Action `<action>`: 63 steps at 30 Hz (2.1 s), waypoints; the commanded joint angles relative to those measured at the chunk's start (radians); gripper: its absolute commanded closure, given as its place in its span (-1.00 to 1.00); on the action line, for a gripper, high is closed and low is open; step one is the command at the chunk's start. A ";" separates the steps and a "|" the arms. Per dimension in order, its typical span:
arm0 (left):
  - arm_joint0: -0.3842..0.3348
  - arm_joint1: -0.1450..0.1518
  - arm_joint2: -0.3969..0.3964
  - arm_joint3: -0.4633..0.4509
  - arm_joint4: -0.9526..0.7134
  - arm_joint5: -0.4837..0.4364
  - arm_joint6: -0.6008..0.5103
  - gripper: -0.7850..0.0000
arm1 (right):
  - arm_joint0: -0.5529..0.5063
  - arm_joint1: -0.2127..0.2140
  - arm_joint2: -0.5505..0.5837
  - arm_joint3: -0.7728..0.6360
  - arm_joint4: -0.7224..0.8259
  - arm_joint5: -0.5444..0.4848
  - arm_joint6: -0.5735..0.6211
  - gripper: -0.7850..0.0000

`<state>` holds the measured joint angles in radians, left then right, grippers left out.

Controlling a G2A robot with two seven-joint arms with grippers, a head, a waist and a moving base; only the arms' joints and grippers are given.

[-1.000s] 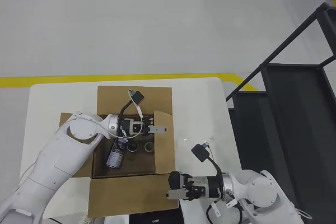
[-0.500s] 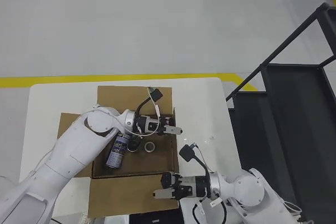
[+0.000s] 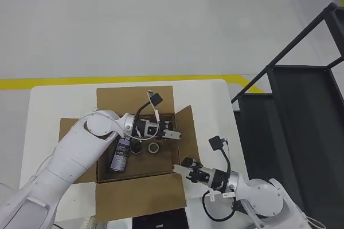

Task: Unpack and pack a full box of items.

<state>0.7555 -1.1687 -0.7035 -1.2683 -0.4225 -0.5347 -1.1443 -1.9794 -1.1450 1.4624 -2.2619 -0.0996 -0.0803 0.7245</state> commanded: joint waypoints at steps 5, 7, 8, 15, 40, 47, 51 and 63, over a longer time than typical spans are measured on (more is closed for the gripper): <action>0.150 0.080 -0.175 -0.176 0.054 0.042 -0.051 -1.00 | -0.007 0.001 0.017 0.011 -0.017 0.043 -0.081 -1.00; 0.220 0.110 -0.257 -0.254 0.078 0.062 -0.062 -1.00 | 0.009 0.001 0.005 0.025 -0.020 0.056 -0.086 -1.00; 0.271 0.130 -0.318 -0.306 0.101 0.078 -0.066 -1.00 | 0.027 0.000 -0.003 0.041 -0.027 0.074 -0.097 -1.00; 0.545 0.208 -0.629 -0.506 0.186 0.163 -0.071 -1.00 | 0.157 -0.006 -0.084 0.151 -0.031 0.127 -0.110 -1.00; 1.050 0.260 -1.155 -0.549 0.277 0.327 0.110 -1.00 | 0.290 -0.033 -0.240 0.320 -0.222 0.278 -0.405 -1.00; 0.985 0.259 -1.082 -0.481 0.248 0.302 0.084 -1.00 | 0.337 -0.040 -0.293 0.337 -0.226 0.282 -0.360 -1.00; 0.925 0.258 -1.022 -0.447 0.240 0.295 0.054 -1.00 | 0.348 -0.042 -0.304 0.329 -0.234 0.302 -0.351 -1.00; 0.819 0.255 -0.933 -0.353 0.185 0.255 0.030 -1.00 | 0.336 -0.039 -0.279 0.300 -0.222 0.307 -0.338 -1.00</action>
<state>1.5768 -0.9138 -1.6344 -1.6251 -0.2318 -0.2731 -1.1205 -1.6422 -1.1842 1.1827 -1.9558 -0.3202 0.2310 0.3877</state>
